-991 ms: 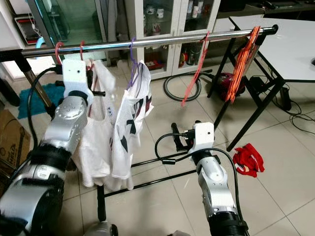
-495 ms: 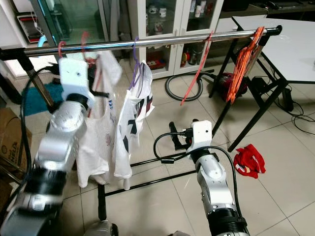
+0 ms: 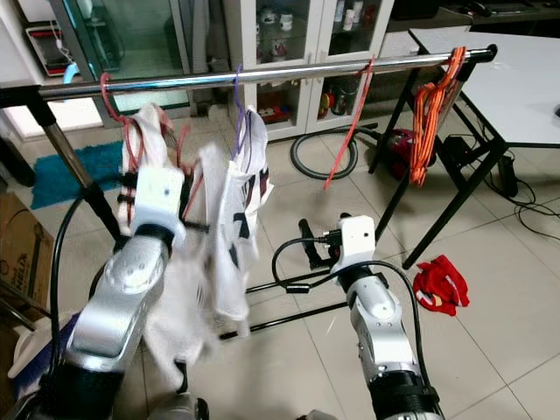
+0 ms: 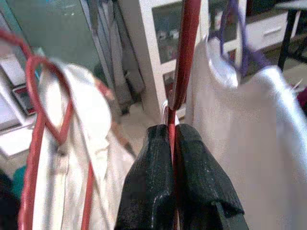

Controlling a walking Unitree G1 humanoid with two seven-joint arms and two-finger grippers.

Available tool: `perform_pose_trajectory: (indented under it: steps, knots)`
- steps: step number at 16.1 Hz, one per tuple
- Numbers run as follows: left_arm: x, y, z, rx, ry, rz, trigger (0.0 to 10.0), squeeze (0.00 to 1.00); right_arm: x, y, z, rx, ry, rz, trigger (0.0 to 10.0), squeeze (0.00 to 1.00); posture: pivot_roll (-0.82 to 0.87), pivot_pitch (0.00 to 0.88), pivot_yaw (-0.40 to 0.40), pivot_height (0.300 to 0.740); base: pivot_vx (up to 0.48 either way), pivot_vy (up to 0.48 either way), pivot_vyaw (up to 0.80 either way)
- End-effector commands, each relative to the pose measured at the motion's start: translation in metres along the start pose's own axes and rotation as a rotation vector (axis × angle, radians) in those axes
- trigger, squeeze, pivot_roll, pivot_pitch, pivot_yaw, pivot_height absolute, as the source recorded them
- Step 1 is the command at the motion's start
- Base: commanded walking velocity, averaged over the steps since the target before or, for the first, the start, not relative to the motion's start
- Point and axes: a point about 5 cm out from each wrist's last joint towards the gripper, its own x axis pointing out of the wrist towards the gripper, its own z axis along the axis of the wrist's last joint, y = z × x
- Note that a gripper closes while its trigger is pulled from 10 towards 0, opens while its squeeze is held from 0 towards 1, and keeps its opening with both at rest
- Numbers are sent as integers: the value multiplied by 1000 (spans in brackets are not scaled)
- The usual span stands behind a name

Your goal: Hang hanger

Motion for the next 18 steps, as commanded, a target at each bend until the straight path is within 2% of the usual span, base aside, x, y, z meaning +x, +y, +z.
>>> perform_pose_trajectory:
  steps: [1, 3, 4, 5, 6, 8, 13, 17, 18]
  knots:
    - [-8, 8, 7, 5, -52, 33, 10000, 0, 3, -6, 10, 40, -35, -21, 10000, 0, 119, 0, -25, 740, 0, 0, 0]
    - [-27, 17, -1, -47, -65, 50, 10000, 0, -2, -12, 30, 76, -106, -56, 10000, 0, 118, 0, -27, 740, 0, 0, 0]
    - [-31, 18, -2, -47, -67, 50, 10000, 0, -5, -13, 33, 79, -114, -60, 10000, 0, 119, 0, -29, 740, 0, 0, 0]
    - [-43, 18, -8, -41, -45, 19, 10000, 0, -17, -16, 31, 62, -98, -54, 10000, 0, 113, 0, -34, 740, 0, 0, 0]
    - [-49, 17, -9, -52, -53, -20, 10000, 0, -21, -17, 24, 53, -63, -46, 10000, 0, 109, 0, -40, 740, 0, 0, 0]
    - [-53, 14, -9, -53, -54, -57, 10000, 0, -21, -18, 19, 57, -31, -48, 10000, 0, 110, 0, -47, 740, 0, 0, 0]
    - [-47, 7, -1, -85, -79, -112, 10000, 0, -7, -9, 20, 63, -19, -33, 10000, 0, 108, 0, -34, 740, 0, 0, 0]
    - [-39, 9, -1, -71, -79, -115, 10000, 0, -7, -8, 14, 69, 5, -33, 10000, 0, 101, 0, -25, 740, 0, 0, 0]
    - [-36, 9, -1, -76, -78, -112, 10000, 0, -11, -10, 8, 85, 26, -48, 10000, 0, 100, 0, -24, 740, 0, 0, 0]
